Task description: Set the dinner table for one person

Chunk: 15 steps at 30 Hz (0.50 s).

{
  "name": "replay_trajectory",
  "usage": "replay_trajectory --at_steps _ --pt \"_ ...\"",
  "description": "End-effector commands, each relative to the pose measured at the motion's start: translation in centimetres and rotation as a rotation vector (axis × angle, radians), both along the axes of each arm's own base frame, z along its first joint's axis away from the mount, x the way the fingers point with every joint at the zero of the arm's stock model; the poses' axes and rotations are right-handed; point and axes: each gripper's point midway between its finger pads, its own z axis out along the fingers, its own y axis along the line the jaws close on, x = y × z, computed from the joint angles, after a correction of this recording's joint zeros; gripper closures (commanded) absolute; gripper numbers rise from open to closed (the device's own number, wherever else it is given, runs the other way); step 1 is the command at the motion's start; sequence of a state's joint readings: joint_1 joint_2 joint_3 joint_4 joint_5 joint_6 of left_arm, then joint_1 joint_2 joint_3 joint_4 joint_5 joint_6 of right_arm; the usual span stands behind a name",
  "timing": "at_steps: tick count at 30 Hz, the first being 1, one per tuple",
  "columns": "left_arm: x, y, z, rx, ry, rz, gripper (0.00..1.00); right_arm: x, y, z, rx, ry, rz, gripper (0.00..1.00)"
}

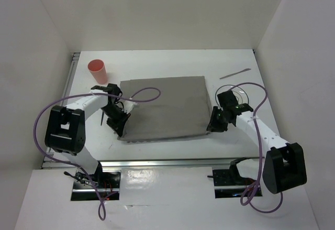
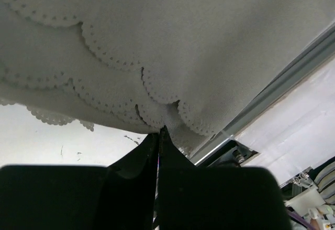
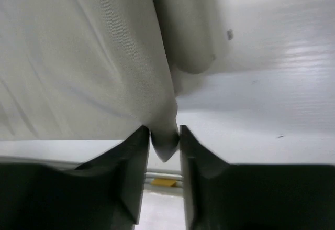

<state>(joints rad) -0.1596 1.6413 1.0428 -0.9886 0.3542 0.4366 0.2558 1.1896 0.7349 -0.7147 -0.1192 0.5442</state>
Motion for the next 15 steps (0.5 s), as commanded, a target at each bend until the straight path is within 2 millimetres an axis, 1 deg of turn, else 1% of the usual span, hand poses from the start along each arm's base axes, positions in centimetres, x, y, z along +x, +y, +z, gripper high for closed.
replay_trajectory --at_steps 1,2,3,4,5,6,7,8,9,10,11,12,13,14,15 --pt "-0.5 0.5 -0.6 0.043 0.023 -0.005 1.00 2.5 -1.3 0.2 -0.024 -0.068 -0.071 0.60" --pt "-0.8 0.5 -0.7 0.045 0.032 -0.005 0.96 2.2 -1.5 -0.3 -0.029 -0.051 -0.080 0.48" --pt "-0.8 0.5 -0.7 0.046 0.036 0.004 0.92 2.3 -1.7 -0.3 -0.034 -0.051 -0.092 0.36" --pt "-0.8 0.7 -0.8 0.058 0.034 0.002 0.86 2.3 -1.7 -0.3 -0.034 -0.051 -0.092 0.28" --pt "-0.5 0.8 -0.3 0.067 0.022 0.013 0.73 2.7 -1.8 0.2 -0.041 -0.074 -0.099 0.27" --pt "-0.4 0.8 0.2 0.065 0.013 0.014 0.67 3.3 -2.2 0.8 -0.059 -0.102 -0.111 0.27" --pt "0.0 0.7 0.6 0.062 -0.005 0.023 0.59 4.1 -2.2 2.0 -0.063 -0.134 -0.108 0.27" --pt "0.1 0.6 1.2 0.061 -0.014 0.023 0.33 4.8 -2.3 2.8 -0.070 -0.161 -0.104 0.29" --pt "0.5 0.6 2.1 0.055 -0.044 0.024 0.15 5.4 -2.2 3.3 -0.073 -0.172 -0.094 0.33" --pt "1.7 0.5 3.4 0.057 -0.086 0.037 0.14 6.0 -2.0 3.9 -0.088 -0.192 -0.064 0.37" --pt "2.1 0.4 4.3 0.054 -0.101 0.052 0.14 7.0 -1.4 5.2 -0.084 -0.227 -0.045 0.42" --pt "2.9 0.4 5.0 0.060 -0.130 0.062 0.14 7.6 -1.0 5.5 -0.084 -0.241 -0.025 0.48" --pt "4.5 0.1 6.8 0.045 -0.200 0.075 0.14 8.2 -0.1 5.2 -0.081 -0.241 -0.002 0.66" --pt "5.2 0.0 7.7 0.048 -0.230 0.100 0.16 9.0 0.3 5.4 -0.077 -0.252 0.014 0.73" --pt "6.4 -0.3 8.3 0.049 -0.278 0.105 0.17 9.1 0.8 4.8 -0.071 -0.239 0.028 0.82"
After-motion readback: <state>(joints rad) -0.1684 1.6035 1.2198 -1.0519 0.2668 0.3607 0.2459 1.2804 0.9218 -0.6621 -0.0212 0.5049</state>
